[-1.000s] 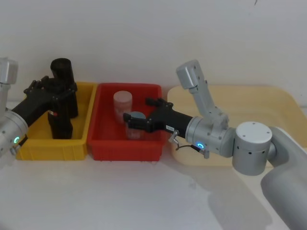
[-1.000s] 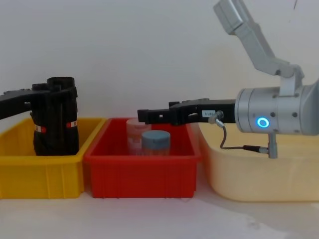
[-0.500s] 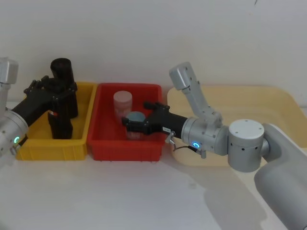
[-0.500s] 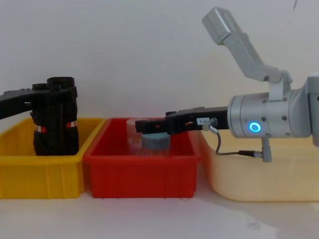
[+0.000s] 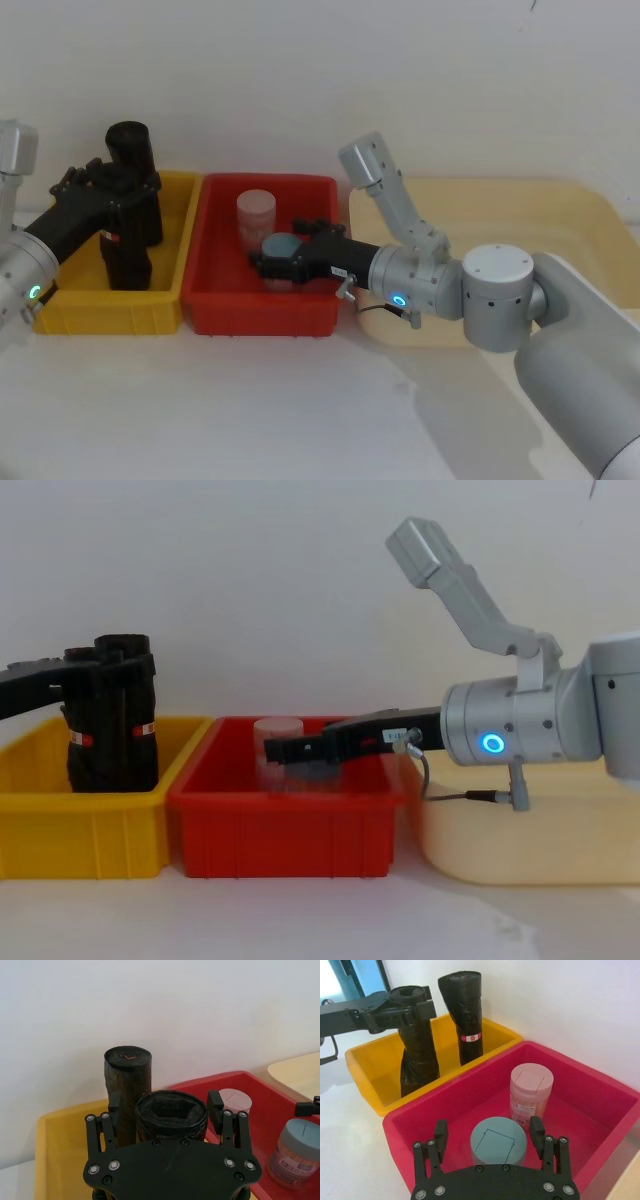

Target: Pick up the garbage bag with the one hand and transfer it to the other hand.

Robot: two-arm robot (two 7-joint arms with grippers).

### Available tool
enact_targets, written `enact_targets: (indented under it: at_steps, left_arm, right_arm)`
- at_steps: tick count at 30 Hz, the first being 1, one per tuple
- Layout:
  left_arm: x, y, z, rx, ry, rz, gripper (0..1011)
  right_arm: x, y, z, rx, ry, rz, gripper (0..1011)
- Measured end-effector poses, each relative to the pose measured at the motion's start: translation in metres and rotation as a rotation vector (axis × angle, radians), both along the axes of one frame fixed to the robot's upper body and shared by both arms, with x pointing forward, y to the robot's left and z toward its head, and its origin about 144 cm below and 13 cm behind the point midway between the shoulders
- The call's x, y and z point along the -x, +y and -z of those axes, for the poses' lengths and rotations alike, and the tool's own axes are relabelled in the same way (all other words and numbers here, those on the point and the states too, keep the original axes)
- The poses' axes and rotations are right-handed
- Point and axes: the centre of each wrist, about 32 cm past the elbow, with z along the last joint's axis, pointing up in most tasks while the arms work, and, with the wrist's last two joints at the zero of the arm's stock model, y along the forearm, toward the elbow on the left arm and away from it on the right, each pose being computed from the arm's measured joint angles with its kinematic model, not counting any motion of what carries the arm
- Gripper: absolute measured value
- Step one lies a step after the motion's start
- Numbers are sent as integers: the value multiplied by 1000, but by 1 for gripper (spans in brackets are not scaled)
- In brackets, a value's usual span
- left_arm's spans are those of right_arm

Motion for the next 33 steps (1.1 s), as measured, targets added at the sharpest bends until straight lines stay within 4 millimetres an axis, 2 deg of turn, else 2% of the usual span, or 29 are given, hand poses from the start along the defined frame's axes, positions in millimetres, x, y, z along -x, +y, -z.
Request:
enact_targets:
  at_steps: [21, 26, 33]
  left_arm:
    - [0, 0, 0, 0, 0, 0, 1000]
    - [0, 0, 0, 0, 0, 0, 1001]
    - [0, 0, 0, 0, 0, 0, 1001]
  right_arm:
    - [-7, 5, 2, 67, 14, -10, 993]
    - [-8, 5, 2, 78, 16, -12, 908]
    - [-8, 5, 2, 87, 16, -14, 692]
